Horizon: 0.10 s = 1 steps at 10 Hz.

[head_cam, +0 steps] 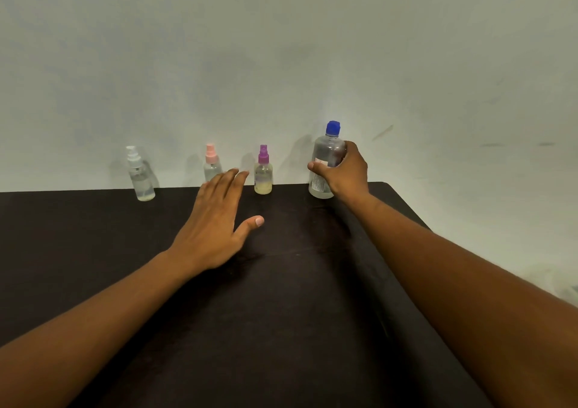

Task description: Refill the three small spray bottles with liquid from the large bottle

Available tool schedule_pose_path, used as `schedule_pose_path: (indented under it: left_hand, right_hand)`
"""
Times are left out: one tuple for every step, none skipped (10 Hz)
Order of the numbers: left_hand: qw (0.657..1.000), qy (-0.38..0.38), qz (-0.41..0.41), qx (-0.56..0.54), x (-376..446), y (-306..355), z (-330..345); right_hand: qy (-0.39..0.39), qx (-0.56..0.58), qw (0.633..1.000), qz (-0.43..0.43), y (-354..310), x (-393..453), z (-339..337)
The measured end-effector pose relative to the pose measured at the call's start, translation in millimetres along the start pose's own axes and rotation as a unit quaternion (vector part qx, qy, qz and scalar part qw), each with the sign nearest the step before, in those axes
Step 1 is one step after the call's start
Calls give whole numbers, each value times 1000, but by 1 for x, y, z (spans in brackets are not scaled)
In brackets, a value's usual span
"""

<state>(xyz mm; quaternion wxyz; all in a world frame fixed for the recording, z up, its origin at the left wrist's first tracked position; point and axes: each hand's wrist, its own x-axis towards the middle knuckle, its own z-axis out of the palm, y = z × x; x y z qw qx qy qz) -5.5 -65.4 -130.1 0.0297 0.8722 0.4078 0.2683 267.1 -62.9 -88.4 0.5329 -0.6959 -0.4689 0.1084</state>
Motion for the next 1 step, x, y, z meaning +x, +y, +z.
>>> schedule_pose_path:
  left_hand:
    - [1000,-4,-7,4,-2,-1,-5]
  right_hand:
    - [9,-5,1000,12,1,-7,-4]
